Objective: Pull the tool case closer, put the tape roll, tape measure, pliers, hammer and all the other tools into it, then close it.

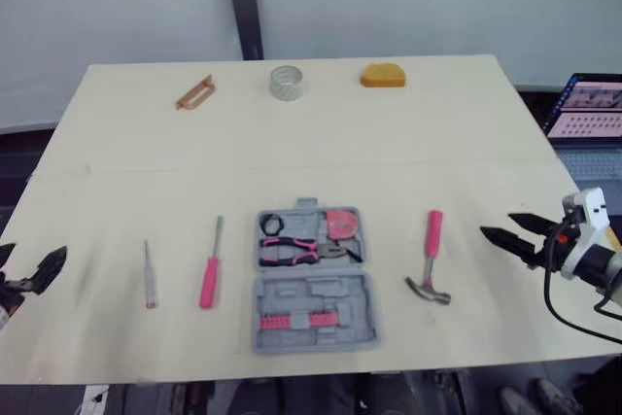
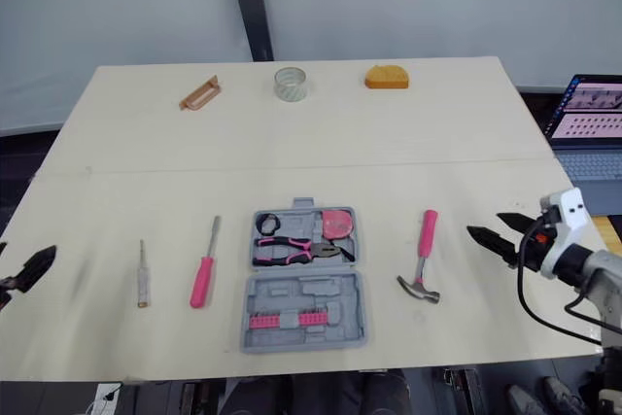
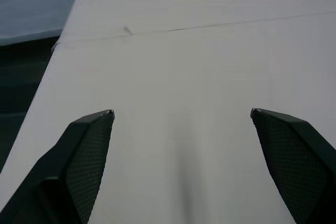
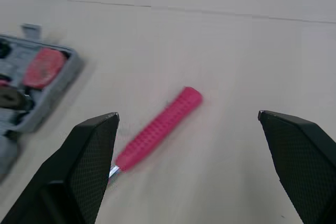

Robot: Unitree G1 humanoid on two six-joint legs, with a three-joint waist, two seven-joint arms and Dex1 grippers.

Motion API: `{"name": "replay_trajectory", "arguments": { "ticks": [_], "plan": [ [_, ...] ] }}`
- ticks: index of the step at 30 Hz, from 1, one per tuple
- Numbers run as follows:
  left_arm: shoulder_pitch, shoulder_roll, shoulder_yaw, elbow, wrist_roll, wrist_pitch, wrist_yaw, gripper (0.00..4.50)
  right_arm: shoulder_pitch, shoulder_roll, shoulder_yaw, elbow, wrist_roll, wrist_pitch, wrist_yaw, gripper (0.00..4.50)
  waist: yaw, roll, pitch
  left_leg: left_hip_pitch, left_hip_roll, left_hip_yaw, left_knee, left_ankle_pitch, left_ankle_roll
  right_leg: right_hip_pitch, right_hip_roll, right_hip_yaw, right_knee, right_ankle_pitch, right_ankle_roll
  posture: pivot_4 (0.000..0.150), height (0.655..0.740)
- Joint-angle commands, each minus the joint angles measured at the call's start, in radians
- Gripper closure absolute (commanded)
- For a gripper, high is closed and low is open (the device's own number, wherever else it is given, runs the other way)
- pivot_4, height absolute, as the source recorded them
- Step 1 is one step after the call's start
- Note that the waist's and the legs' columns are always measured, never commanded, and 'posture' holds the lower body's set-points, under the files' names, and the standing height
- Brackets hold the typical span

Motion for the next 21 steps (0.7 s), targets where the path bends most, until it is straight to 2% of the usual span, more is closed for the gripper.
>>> {"name": "replay_trajectory", "arguments": {
  "ticks": [1,4,11,15,21],
  "plan": [
    [0.015,-0.046,0.037,-0.119,-0.037,0.052,0.088,0.04,-0.023,-0.023,0.015,-0.078,0.048,0.032,0.044,0.01,0.008,-0.001,0.0,0.0,0.0,0.0,0.001,0.0,0.0,0.0,0.0,0.0,0.0,0.0,0.0,0.15,0.74],
    [0.02,-0.123,0.022,-0.25,-0.073,0.131,0.182,0.04,-0.051,-0.022,0.051,-0.143,0.084,0.075,0.066,0.01,0.013,-0.001,0.0,0.0,0.0,0.0,0.002,0.0,0.001,0.0,0.0,0.002,0.0,0.0,0.001,0.15,0.74],
    [0.036,-0.342,-0.155,-0.533,-0.002,0.198,0.418,0.04,-0.242,0.042,0.29,-0.308,0.127,0.135,0.125,0.01,0.006,-0.003,0.0,0.0,0.0,0.001,0.002,0.0,0.001,0.0,0.001,0.003,0.0,0.001,0.0,0.15,0.74],
    [0.044,-0.416,-0.267,-0.518,0.088,0.148,0.478,0.04,-0.383,0.096,0.43,-0.298,0.096,0.11,0.193,0.01,0.002,-0.003,0.0,0.0,0.001,0.001,0.002,-0.001,0.0,0.0,0.001,0.003,0.0,0.001,0.0,0.15,0.74],
    [0.039,-0.463,-0.336,-0.435,0.181,0.048,0.525,0.04,-0.485,0.127,0.52,-0.24,0.044,0.051,0.257,0.01,0.008,-0.005,0.0,-0.001,0.0,0.0,0.003,-0.001,0.001,0.0,0.002,0.003,-0.001,0.001,0.0,0.15,0.74]
  ]
}}
